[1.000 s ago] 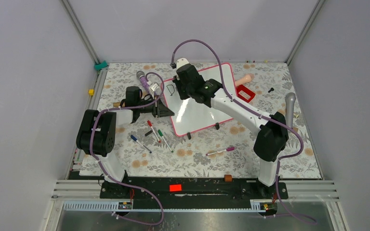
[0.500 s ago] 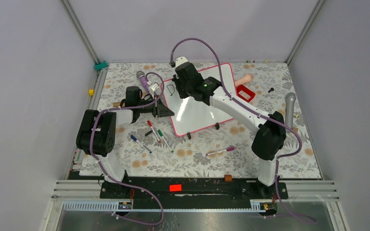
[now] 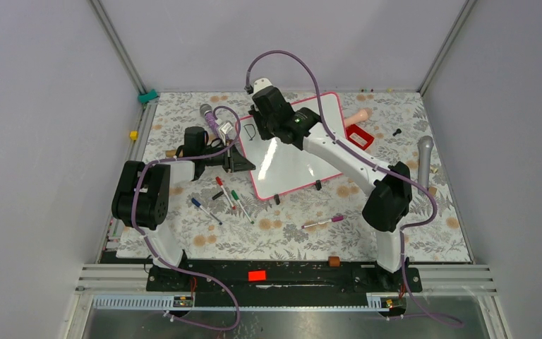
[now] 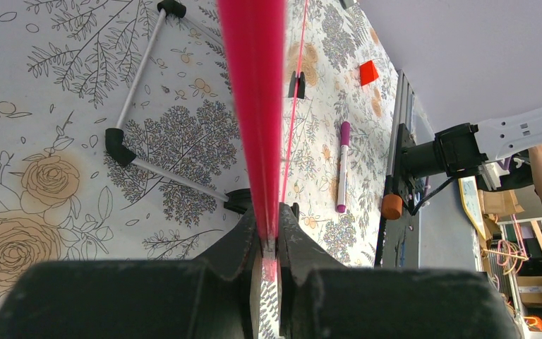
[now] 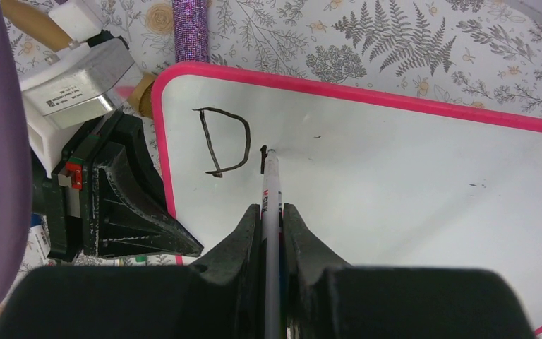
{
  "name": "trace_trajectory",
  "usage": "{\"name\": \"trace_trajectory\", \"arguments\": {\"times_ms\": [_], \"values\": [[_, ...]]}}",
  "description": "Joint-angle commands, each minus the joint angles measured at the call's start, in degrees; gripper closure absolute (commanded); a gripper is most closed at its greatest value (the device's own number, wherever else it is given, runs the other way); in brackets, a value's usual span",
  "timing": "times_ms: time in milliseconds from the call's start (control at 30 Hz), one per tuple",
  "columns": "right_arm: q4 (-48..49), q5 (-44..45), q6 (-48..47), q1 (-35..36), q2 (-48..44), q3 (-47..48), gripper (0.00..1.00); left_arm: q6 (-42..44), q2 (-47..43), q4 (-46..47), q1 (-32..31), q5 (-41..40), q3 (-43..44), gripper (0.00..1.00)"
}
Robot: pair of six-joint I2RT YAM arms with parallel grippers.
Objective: Write a sentence on the whiteboard
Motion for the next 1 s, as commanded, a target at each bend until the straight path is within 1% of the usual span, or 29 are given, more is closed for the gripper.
{"name": "trace_trajectory", "arguments": {"times_ms": [0,233,333,500,567,800,967], "values": [[-1.33,4.86,-1.31,-0.09,2.02,3.71,1.0,2.88,1.82,-2.09,-0.08,-7.47,0.64,1.0],[-1.39,5.01,-1.27,-0.1,0.41,2.97,1.0,2.95,1.74,-2.11,-0.13,-7.51,0.61,1.0],[-0.87,2.45,-1.24,-0.1,-1.81,1.33,1.0,2.95,1.71,-2.19,-0.05,-7.5,0.59,1.0],[7.85,-2.7,-1.37,-0.1,-10.88,-8.57,1.0,3.04,1.65,-2.16,-0.16,-7.47,0.55,1.0],[10.15,-3.97,-2.2,-0.14,-12.74,-11.19,1.0,3.04,1.64,-2.16,-0.13,-7.44,0.55,1.0],[7.9,-1.54,-2.23,-0.1,-11.91,-11.19,1.0,3.04,1.5,-2.2,-0.08,-7.35,0.47,1.0],[5.74,0.93,-2.36,-0.18,-9.66,-9.04,1.0,3.12,1.56,-2.2,-0.1,-7.34,0.51,1.0]]}}
